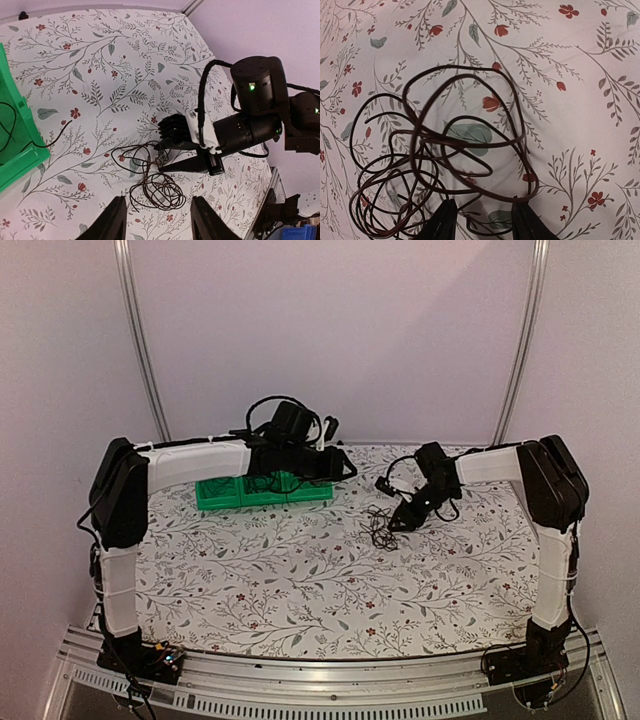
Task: Untangle the cables
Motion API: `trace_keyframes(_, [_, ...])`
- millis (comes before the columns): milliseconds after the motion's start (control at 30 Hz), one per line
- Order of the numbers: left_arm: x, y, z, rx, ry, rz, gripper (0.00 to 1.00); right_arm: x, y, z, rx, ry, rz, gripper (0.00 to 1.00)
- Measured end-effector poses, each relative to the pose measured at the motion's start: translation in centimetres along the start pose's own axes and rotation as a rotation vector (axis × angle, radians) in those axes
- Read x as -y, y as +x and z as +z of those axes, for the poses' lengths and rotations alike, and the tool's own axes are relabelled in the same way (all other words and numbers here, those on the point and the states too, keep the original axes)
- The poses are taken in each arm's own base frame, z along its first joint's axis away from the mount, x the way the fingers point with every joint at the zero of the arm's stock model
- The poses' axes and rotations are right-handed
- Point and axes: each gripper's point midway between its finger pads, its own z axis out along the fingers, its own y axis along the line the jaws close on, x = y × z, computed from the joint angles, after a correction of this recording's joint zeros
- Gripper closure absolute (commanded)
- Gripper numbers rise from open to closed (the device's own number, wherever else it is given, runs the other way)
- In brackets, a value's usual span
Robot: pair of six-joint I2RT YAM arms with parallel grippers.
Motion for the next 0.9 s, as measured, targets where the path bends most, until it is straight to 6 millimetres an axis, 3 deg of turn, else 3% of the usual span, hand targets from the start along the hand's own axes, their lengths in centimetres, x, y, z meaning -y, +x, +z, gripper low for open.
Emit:
trace_keyframes(200, [0.4,-0.9,-0.6,0.035,0.017,0.015,0.53,1.6,-0.4,0.1,-0.003,0.066,0.014,0.98])
trace_keyframes(367, [0.4,-0.6,-0.4,0.032,0.029,0.021,0.53,1.7,-0.1,-0.1,-0.018,0.073,0.026,1.0])
trace_keyframes(500, [2.2,-1.0,-0.4,0.043,0.099,0.099,0.5,0.9,-1.1,-1.8,-0.03,0.053,0.033,1.0])
trace_keyframes(600, [4.1,-1.4,-0.6,0.06,0.151,0.21,0.49,-0.3,-4.6,-5.8,0.04,0.037,0.002,1.0])
trace_keyframes(733, [7.6,-0.6,-0.6,0.072,0.225,0.35,0.49,-3.7,-9.8,-13.0,0.194,0.022,-0.112,1.0])
trace_keyframes(800, [9.0,-0.1,-0.6,0.072,0.262,0.396,0.49,-5.4,-11.3,-15.6,0.242,0.001,-0.157,1.0])
trace_keyframes(900, [10.7,0.2,-0.8,0.088,0.308,0.45,0.48,-7.1,-12.9,-17.8,0.287,-0.043,-0.202,1.0])
